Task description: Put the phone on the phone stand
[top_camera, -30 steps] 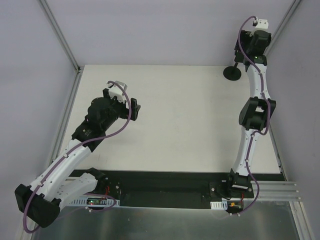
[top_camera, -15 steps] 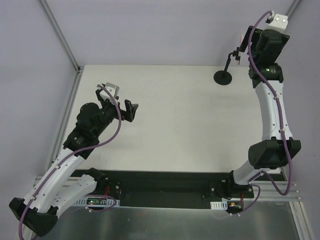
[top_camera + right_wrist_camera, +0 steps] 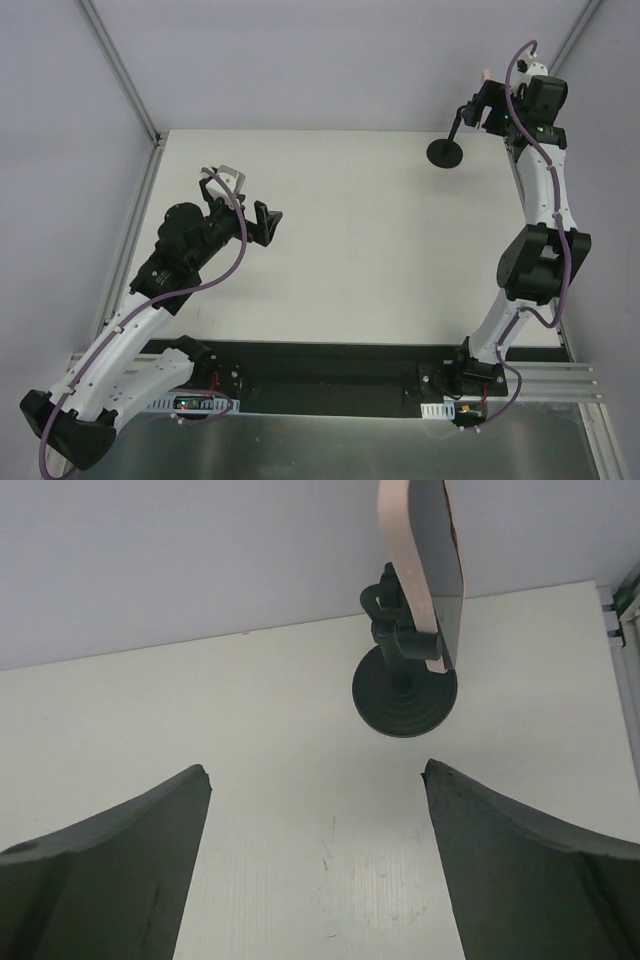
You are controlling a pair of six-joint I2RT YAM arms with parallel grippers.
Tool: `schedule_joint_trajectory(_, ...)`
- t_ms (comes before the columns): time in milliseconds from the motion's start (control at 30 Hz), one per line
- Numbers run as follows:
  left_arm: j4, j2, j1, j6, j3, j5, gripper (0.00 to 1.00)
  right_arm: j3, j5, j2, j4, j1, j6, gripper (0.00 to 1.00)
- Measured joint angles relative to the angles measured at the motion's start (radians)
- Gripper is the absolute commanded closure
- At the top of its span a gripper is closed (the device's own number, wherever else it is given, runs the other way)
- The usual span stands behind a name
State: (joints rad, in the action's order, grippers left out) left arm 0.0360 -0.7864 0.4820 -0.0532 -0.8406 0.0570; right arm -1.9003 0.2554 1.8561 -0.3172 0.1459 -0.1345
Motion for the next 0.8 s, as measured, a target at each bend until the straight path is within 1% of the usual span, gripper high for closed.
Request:
schedule_joint_trajectory(33,0.001,-0.007,0.0,-0.002,0.0,0.007,0.02,0.004,0.031,0.015,0.005,0.012,0.023,0.19)
schedule_joint_trajectory(100,0.001,-0.02,0.0,-0.004,0.0,0.017,0.02,0.032,0.062,0.03,0.026,0.037,0.055,0.27)
schedule_joint_trajectory(133,0.002,-0.025,0.0,-0.006,0.0,0.021,0.02,0.063,0.066,0.031,0.045,0.048,0.075,0.35)
schedule_joint_trajectory(200,0.002,-0.032,0.0,-0.007,0.0,0.025,0.02,0.138,0.068,0.031,0.082,0.068,0.108,0.42)
schedule_joint_trajectory(233,0.002,-0.034,0.0,-0.008,0.0,0.028,0.02,0.178,0.07,0.034,0.1,0.076,0.131,0.49)
schedule_joint_trajectory(300,0.001,-0.039,0.0,-0.008,0.0,0.037,0.02,0.254,0.083,0.043,0.136,0.088,0.193,0.58)
schedule_joint_trajectory(333,0.001,-0.042,0.0,-0.009,0.0,0.041,0.02,0.278,0.095,0.054,0.155,0.093,0.224,0.76)
schedule_joint_trajectory(400,0.001,-0.051,0.0,-0.011,-0.002,0.047,0.02,0.311,0.132,0.097,0.23,0.106,0.323,0.88)
schedule_joint_trajectory(433,0.0,-0.056,0.0,-0.011,-0.003,0.048,0.02,0.312,0.137,0.128,0.258,0.113,0.376,0.9)
schedule_joint_trajectory(467,0.0,-0.062,0.0,-0.011,-0.004,0.048,0.02,0.304,0.135,0.162,0.274,0.12,0.424,0.89)
schedule_joint_trajectory(533,0.002,-0.071,0.0,-0.011,-0.004,0.048,0.02,0.253,0.115,0.243,0.271,0.132,0.503,0.9)
schedule_joint_trajectory(633,0.003,-0.08,0.0,-0.011,-0.004,0.048,0.02,0.156,0.06,0.357,0.247,0.141,0.608,0.93)
schedule_joint_trajectory(800,0.003,-0.091,0.0,-0.011,-0.005,0.048,0.02,0.033,-0.046,0.47,0.18,0.132,0.731,0.93)
